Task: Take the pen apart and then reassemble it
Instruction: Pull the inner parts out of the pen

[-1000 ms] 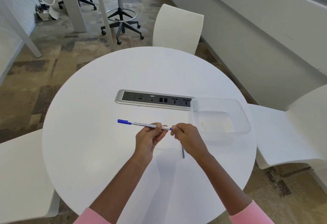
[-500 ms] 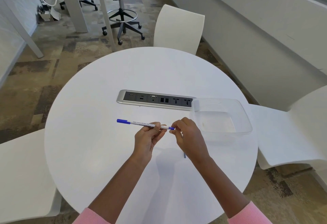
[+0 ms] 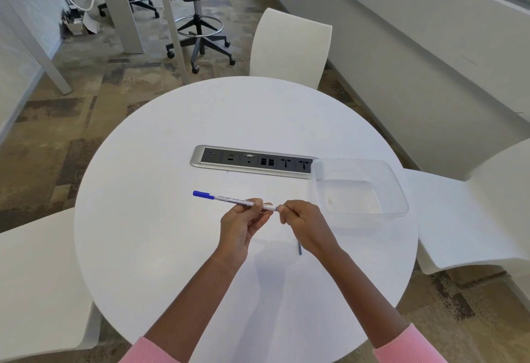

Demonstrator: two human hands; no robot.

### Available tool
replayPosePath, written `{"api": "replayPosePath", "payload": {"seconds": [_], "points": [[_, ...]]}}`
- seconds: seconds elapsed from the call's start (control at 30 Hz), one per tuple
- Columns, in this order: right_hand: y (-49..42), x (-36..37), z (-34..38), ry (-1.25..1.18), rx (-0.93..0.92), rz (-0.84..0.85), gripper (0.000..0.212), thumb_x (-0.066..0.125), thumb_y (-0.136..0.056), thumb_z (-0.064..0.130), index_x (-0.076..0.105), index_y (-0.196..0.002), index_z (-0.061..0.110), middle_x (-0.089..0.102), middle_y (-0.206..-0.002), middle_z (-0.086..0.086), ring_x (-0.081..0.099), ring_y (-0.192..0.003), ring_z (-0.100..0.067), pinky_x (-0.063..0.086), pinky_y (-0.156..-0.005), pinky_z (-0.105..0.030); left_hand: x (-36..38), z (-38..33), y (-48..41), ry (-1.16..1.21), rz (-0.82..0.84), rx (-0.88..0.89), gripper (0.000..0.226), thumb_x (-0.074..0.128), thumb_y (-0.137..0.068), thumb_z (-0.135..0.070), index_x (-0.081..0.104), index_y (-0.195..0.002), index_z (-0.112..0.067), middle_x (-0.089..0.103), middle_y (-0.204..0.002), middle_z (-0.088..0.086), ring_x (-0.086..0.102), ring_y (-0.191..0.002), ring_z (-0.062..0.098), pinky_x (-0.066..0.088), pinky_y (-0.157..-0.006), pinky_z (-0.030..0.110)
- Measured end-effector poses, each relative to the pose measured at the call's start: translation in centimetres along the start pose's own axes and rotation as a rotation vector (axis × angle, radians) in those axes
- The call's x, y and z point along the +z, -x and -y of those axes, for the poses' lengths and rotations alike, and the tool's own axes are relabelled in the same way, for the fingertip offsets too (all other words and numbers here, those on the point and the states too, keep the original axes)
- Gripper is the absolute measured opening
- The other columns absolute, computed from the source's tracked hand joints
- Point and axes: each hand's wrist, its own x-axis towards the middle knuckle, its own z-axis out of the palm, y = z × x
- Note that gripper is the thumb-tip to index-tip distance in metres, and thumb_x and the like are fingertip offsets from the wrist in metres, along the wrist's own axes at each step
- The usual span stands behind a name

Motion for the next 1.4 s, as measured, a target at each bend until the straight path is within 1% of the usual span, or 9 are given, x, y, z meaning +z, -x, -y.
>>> {"api": "replayPosePath", "payload": {"seconds": [0.13, 0.3, 0.57, 0.73, 0.83, 0.97, 1.07, 1.17, 1.4], "points": [[0.3, 0.1, 0.0, -0.024, 0.023, 0.008, 0.031, 0.043, -0.093, 0.021, 0.056, -0.066, 0.011, 0.051, -0.064, -0.005, 0.043, -0.059, -0.018, 0.033, -0.055, -0.027, 0.0, 0.1, 0.0, -0.001, -0.001, -0.003, 0.006, 0.056, -0.086, -0.001, 0.062, -0.084, 0.001, 0.071, -0.07, 0.008, 0.07, -0.063, 0.014, 0.057, -0.062, 0.018], [0.6, 0.5, -0.4, 0.131, -0.148, -0.099, 0.01, 0.055, -0.088, 0.021, 0.057, -0.093, 0.013, 0.054, -0.073, 0.0, 0.046, -0.068, -0.008, 0.033, -0.059, -0.01, -0.1, -0.2, 0.1, 0.015, -0.01, -0.003, 0.007, 0.056, -0.086, -0.001, 0.062, -0.084, 0.0, 0.071, -0.071, 0.009, 0.07, -0.062, 0.014, 0.057, -0.06, 0.018], [0.3, 0.6, -0.8, 0.302, -0.314, -0.203, 0.018, 0.05, -0.08, 0.016, 0.062, -0.079, 0.002, 0.059, -0.073, -0.015, 0.052, -0.07, -0.029, 0.035, -0.062, -0.023, -0.1, 0.1, 0.3, 0.018, -0.005, -0.008, 0.007, 0.055, -0.086, 0.0, 0.062, -0.083, 0.0, 0.072, -0.066, 0.007, 0.07, -0.062, 0.014, 0.058, -0.062, 0.019], [0.5, 0.5, -0.3, 0.205, -0.196, -0.156, 0.025, 0.045, -0.09, 0.015, 0.065, -0.083, 0.001, 0.057, -0.078, -0.016, 0.048, -0.074, -0.023, 0.028, -0.063, -0.023, 0.1, 0.1, 0.5, 0.011, 0.011, 0.002, 0.008, 0.055, -0.087, 0.0, 0.062, -0.081, 0.0, 0.072, -0.065, 0.007, 0.07, -0.06, 0.014, 0.057, -0.06, 0.017], [0.3, 0.1, 0.1, 0.009, 0.001, -0.04, 0.03, 0.043, -0.092, 0.014, 0.059, -0.067, 0.01, 0.051, -0.065, -0.001, 0.046, -0.068, -0.018, 0.033, -0.061, -0.029, 0.2, 0.1, 0.5, 0.004, 0.015, 0.006, 0.008, 0.055, -0.087, 0.001, 0.061, -0.082, 0.0, 0.072, -0.064, 0.006, 0.07, -0.06, 0.014, 0.057, -0.061, 0.018], [0.2, 0.0, 0.3, -0.156, 0.119, 0.009, 0.042, 0.039, -0.095, 0.021, 0.048, -0.054, 0.018, 0.046, -0.056, -0.001, 0.04, -0.057, -0.018, 0.032, -0.055, -0.027, 0.3, 0.2, 0.4, 0.003, 0.015, 0.005, 0.008, 0.055, -0.087, 0.001, 0.061, -0.083, 0.001, 0.072, -0.066, 0.007, 0.07, -0.061, 0.015, 0.057, -0.062, 0.018], [0.6, 0.1, 0.2, -0.069, 0.052, -0.028, 0.029, 0.044, -0.093, 0.024, 0.055, -0.07, 0.011, 0.053, -0.064, -0.004, 0.045, -0.06, -0.018, 0.036, -0.059, -0.029, 0.2, 0.1, 0.4, 0.004, 0.019, 0.014, 0.007, 0.055, -0.087, 0.0, 0.061, -0.083, 0.001, 0.072, -0.065, 0.006, 0.07, -0.062, 0.013, 0.057, -0.062, 0.017], [0.8, 0.2, -0.2, 0.026, -0.098, -0.084, 0.008, 0.056, -0.087, 0.019, 0.056, -0.089, 0.011, 0.055, -0.071, -0.002, 0.048, -0.065, -0.01, 0.036, -0.059, -0.02, 0.2, -0.1, 0.3, 0.005, 0.017, 0.016, 0.007, 0.055, -0.087, -0.001, 0.061, -0.083, 0.001, 0.072, -0.065, 0.006, 0.07, -0.061, 0.013, 0.057, -0.061, 0.017], [0.1, 0.3, -0.9, 0.295, -0.296, -0.184, 0.015, 0.053, -0.08, 0.015, 0.062, -0.079, 0.002, 0.06, -0.075, -0.015, 0.051, -0.072, -0.028, 0.032, -0.064, -0.023, 0.0, 0.2, 0.1, 0.01, 0.009, 0.004, 0.007, 0.055, -0.086, 0.0, 0.062, -0.084, 0.001, 0.072, -0.068, 0.009, 0.07, -0.062, 0.014, 0.057, -0.062, 0.018]]}}
